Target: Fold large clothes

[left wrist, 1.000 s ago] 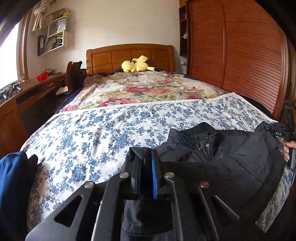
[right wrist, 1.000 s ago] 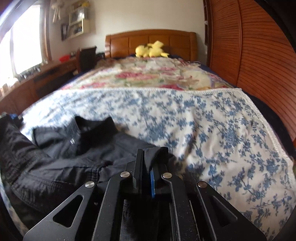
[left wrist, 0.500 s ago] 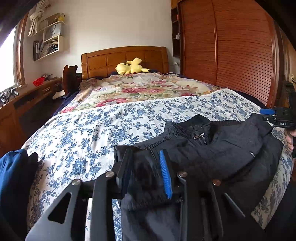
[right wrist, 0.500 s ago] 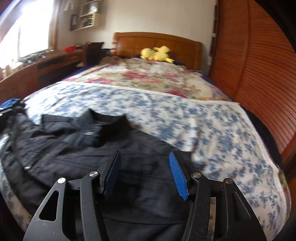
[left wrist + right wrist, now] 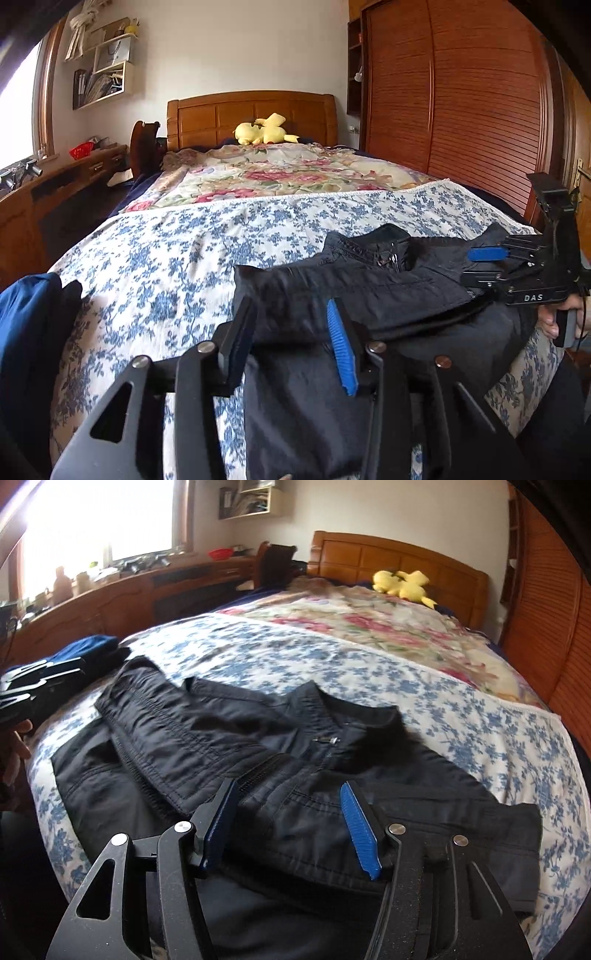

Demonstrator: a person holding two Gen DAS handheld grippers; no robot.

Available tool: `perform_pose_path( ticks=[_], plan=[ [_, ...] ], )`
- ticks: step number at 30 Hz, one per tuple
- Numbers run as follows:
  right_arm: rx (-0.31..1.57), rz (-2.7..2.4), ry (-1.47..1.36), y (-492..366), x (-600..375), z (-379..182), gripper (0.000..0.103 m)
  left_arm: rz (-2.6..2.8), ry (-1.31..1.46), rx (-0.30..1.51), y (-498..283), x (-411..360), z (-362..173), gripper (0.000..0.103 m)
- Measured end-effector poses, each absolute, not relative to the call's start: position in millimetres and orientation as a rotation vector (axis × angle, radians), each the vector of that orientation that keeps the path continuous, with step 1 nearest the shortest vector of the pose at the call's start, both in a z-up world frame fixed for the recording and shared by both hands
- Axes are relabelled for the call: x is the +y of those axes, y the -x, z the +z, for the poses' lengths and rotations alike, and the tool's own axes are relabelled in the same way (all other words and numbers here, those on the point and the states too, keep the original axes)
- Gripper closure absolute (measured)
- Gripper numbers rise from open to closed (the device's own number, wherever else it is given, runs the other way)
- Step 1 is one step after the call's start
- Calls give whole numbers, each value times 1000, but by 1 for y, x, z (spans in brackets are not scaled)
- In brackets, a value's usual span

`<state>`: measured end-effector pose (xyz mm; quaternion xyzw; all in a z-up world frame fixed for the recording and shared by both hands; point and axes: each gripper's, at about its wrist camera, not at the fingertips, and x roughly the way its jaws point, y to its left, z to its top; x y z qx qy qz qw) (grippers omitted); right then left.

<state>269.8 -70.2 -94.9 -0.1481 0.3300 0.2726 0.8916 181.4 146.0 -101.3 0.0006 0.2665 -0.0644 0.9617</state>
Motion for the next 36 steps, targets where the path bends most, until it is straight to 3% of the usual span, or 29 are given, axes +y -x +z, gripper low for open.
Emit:
perform_pose_path(
  ticks=[7, 14, 30, 31, 32, 33, 34, 36],
  plan=[
    [688, 562, 331, -266, -57, -98, 44, -122, 7, 539, -160, 147, -104, 58],
    [681, 603, 319, -253, -56, -87, 32, -138, 8, 543, -152, 143, -107, 55],
    [836, 561, 487, -277, -24, -138, 27, -148, 16, 558, -158, 142, -112, 54],
    [850, 559, 478, -282, -25, -138, 29, -150, 15, 558, -158, 142, -112, 54],
    [860, 559, 471, -287, -24, -138, 45, -154, 15, 558, -158, 141, -112, 54],
    [864, 560, 473, -291, -24, -136, 71, -156, 16, 559, -159, 141, -112, 54],
    [862, 555, 489, -296, -22, -136, 82, -158, 19, 561, -160, 140, -111, 54],
    [852, 578, 495, -308, -20, -133, 95, -164, 22, 561, -161, 140, -110, 54]
  ],
)
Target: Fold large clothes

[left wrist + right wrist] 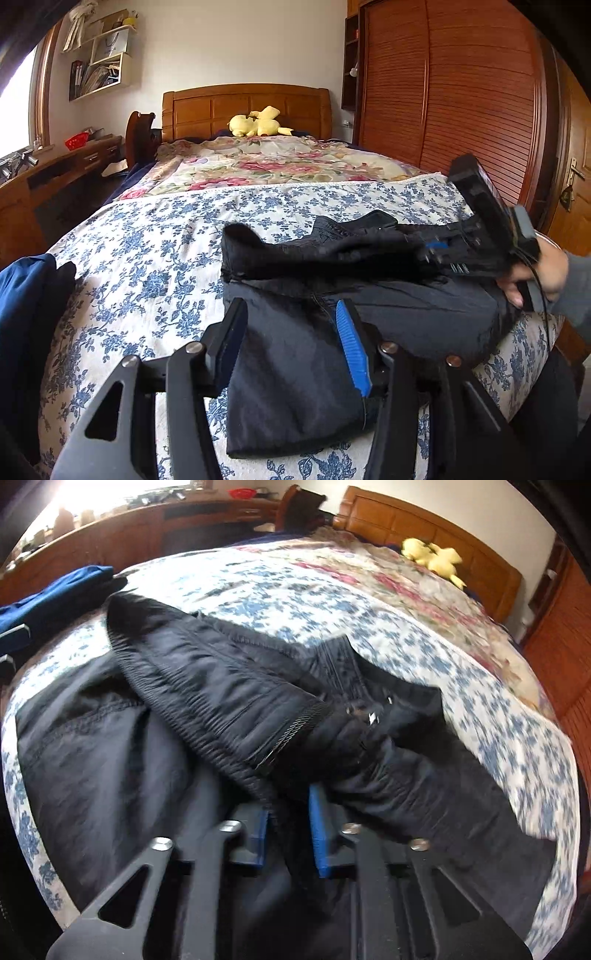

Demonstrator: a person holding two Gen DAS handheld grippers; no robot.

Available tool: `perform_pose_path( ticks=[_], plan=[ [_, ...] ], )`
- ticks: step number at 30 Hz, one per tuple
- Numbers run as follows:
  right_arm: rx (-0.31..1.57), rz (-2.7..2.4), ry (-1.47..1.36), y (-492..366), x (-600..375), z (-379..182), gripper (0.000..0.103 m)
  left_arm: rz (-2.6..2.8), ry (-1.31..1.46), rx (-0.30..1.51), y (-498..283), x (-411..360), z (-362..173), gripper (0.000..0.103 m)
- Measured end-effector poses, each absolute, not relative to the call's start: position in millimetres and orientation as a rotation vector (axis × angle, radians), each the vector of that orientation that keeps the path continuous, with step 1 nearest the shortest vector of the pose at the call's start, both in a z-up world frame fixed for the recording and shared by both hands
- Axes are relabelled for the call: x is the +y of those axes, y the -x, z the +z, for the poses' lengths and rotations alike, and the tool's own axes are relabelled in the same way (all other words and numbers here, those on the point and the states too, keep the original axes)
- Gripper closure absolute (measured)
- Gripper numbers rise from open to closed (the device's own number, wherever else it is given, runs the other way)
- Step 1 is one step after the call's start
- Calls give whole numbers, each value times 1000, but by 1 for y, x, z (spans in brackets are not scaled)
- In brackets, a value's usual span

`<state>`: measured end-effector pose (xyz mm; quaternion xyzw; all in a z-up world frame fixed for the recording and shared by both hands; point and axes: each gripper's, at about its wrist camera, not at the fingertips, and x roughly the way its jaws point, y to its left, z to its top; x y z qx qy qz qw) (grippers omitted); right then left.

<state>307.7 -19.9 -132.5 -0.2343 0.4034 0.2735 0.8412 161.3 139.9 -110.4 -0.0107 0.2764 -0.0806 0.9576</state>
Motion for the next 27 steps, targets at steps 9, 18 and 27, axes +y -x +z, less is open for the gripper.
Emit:
perform_pose_path(
  ticks=[9, 18, 27],
  plan=[
    [734, 480, 530, -371, -6, -99, 100, -183, 26, 563, -166, 137, -109, 54],
    [669, 384, 578, -419, 16, -95, 101, -181, 36, 572, -170, 139, -113, 54],
    [674, 355, 547, -440, 28, -82, 78, -185, 27, 570, -170, 134, -114, 54]
  ],
)
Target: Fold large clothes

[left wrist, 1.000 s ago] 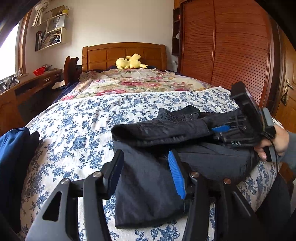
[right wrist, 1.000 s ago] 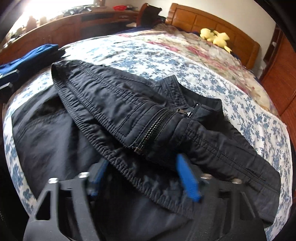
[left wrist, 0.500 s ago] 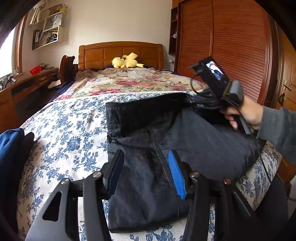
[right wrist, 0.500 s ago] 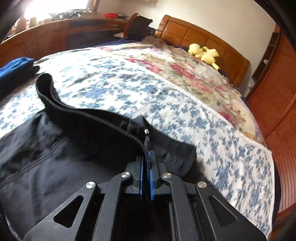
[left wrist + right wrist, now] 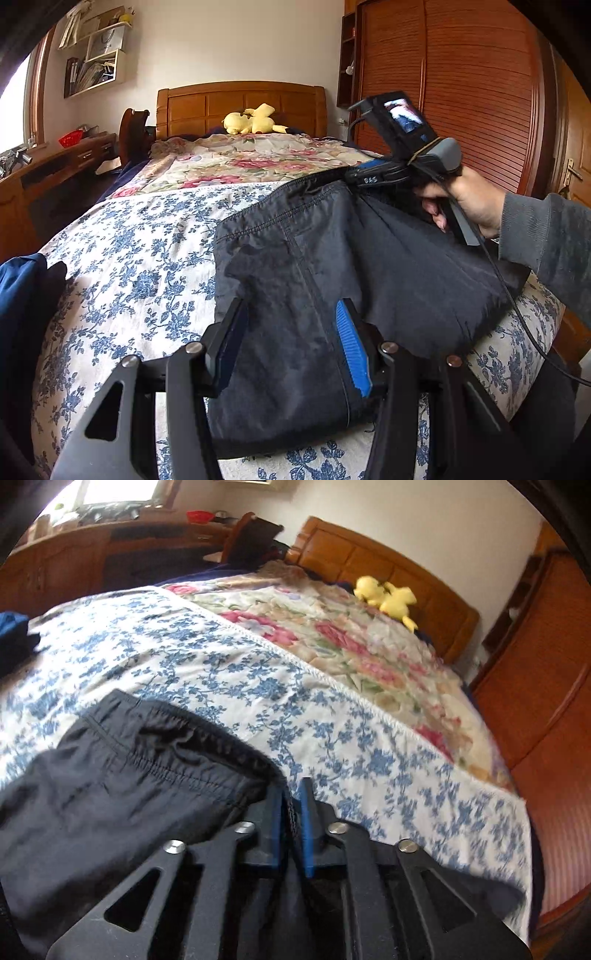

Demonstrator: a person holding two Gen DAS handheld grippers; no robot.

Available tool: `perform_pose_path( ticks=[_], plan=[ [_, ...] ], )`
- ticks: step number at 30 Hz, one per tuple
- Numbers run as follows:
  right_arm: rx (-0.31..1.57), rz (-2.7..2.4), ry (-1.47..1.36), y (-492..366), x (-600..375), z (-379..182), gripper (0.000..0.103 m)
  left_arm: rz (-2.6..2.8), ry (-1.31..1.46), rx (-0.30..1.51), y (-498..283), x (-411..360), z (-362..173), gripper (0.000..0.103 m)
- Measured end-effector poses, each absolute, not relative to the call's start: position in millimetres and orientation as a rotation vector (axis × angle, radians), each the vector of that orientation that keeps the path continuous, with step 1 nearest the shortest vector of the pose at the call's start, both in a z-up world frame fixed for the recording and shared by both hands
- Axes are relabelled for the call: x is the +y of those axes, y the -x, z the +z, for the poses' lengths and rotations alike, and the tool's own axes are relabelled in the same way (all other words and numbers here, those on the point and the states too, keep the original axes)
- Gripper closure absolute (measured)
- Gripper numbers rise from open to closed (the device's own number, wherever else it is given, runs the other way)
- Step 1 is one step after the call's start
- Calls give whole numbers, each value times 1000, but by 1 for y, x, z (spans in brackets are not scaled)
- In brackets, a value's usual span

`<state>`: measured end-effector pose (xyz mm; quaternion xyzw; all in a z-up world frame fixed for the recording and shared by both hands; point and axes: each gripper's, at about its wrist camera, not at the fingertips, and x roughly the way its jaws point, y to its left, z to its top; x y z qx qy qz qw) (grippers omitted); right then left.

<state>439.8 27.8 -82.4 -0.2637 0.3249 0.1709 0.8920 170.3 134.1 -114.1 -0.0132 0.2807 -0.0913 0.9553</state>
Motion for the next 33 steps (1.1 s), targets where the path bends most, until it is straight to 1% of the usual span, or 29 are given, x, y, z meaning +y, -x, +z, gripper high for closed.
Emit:
perform_pose_path(
  ticks=[1, 2, 3, 9, 12, 15, 26, 31, 33],
  plan=[
    [654, 351, 528, -437, 24, -78, 71, -188, 25, 569, -171, 132, -114, 54],
    [631, 350, 514, -434, 18, -74, 58, -190, 22, 568, -171, 131, -114, 54],
    [622, 350, 508, -432, 14, -71, 51, -192, 19, 569, -172, 129, -114, 54],
    [638, 316, 505, -423, -30, -68, 47, -214, 14, 558, -174, 118, -112, 54],
    [651, 297, 455, -422, -58, -65, 45, -231, 24, 560, -178, 113, -112, 54],
    [665, 258, 420, -423, -87, -66, 45, -240, 34, 564, -183, 108, -114, 54],
    [856, 120, 305, -452, -180, -115, 45, -257, 37, 576, -198, 83, -120, 54],
    [967, 92, 114, -471, -215, -137, 45, -265, 32, 586, -204, 77, -123, 54],
    [978, 94, 70, -474, -221, -142, 45, -269, 31, 593, -206, 75, -124, 54]
  ],
)
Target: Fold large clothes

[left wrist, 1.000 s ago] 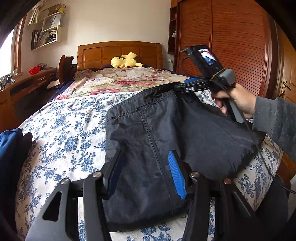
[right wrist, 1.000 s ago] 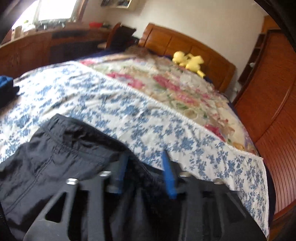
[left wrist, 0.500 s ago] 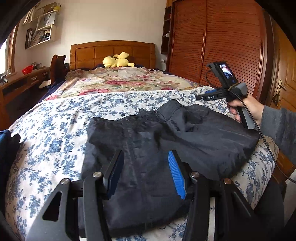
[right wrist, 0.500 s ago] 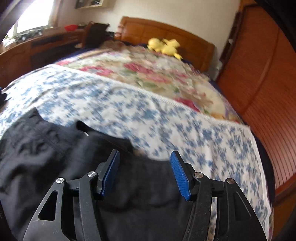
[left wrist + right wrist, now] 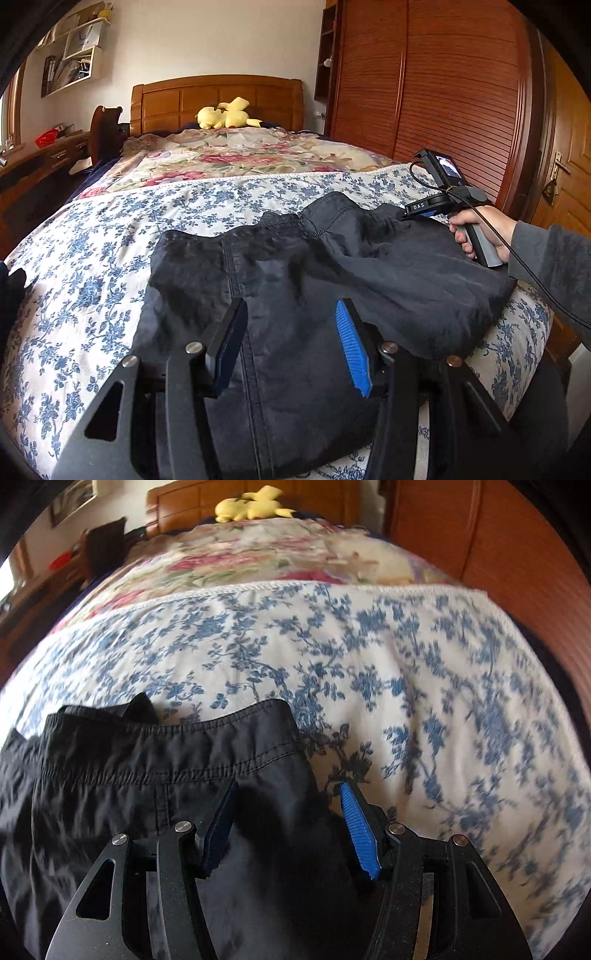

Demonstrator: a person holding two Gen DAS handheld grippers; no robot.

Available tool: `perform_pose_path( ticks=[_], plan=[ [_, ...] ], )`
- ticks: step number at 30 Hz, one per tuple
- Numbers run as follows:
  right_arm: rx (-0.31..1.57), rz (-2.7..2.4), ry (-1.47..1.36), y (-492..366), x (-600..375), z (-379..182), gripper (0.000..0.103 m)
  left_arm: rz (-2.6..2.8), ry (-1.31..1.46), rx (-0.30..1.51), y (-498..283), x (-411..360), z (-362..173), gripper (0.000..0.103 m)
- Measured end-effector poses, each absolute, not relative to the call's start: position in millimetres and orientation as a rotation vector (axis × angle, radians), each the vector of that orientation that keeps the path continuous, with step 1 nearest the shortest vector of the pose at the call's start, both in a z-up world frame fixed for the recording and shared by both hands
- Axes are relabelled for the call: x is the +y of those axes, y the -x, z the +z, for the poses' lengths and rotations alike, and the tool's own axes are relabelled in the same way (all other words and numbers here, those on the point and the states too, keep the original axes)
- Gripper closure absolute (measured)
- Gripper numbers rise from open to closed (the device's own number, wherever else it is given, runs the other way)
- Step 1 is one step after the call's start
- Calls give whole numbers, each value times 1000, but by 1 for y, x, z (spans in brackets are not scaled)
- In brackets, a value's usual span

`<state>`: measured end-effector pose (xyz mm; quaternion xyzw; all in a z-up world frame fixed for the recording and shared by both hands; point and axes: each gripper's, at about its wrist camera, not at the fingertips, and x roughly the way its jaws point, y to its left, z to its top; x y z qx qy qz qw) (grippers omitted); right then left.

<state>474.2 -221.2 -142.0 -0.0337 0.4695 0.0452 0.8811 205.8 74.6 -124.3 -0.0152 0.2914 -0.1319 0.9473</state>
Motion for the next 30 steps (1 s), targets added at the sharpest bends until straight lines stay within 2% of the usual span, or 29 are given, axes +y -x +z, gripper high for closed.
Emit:
perform_pose_path(
  ticks=[4, 5, 6, 7, 8, 9, 15, 18, 19, 20, 21, 22, 24, 27, 30],
  plan=[
    [1000, 101, 70, -478, -219, -149, 45, -275, 24, 596, -207, 71, -124, 54],
    [1002, 107, 65, -478, -218, -149, 52, -275, 23, 597, -207, 71, -124, 54],
    [1001, 124, 60, -478, -217, -149, 66, -276, 23, 598, -208, 70, -124, 54],
    [998, 151, 59, -478, -215, -149, 74, -275, 22, 598, -207, 70, -124, 54],
    [988, 164, 75, -476, -211, -146, 87, -275, 22, 599, -207, 70, -125, 54],
    [967, 173, 100, -473, -207, -141, 93, -276, 23, 599, -207, 70, -125, 54],
    [715, 109, 58, -451, -215, -87, 97, -281, 35, 605, -207, 71, -125, 54],
    [767, 30, 40, -459, -223, -87, 96, -278, 30, 603, -207, 70, -124, 54],
    [795, 11, 51, -462, -223, -90, 96, -277, 30, 603, -207, 70, -124, 54],
    [808, 6, 66, -462, -222, -92, 90, -276, 29, 603, -207, 70, -124, 54],
    [817, 6, 75, -462, -221, -93, 80, -275, 28, 602, -207, 71, -123, 54],
    [824, 1, 86, -461, -222, -95, 74, -274, 27, 603, -206, 71, -123, 54],
    [823, -5, 128, -454, -221, -94, 52, -272, 26, 602, -206, 72, -123, 54],
    [795, 14, 181, -428, -221, -91, 42, -275, 31, 596, -203, 73, -122, 54],
    [805, 64, 226, -395, -220, -95, 41, -278, 31, 591, -201, 71, -120, 54]
  ],
)
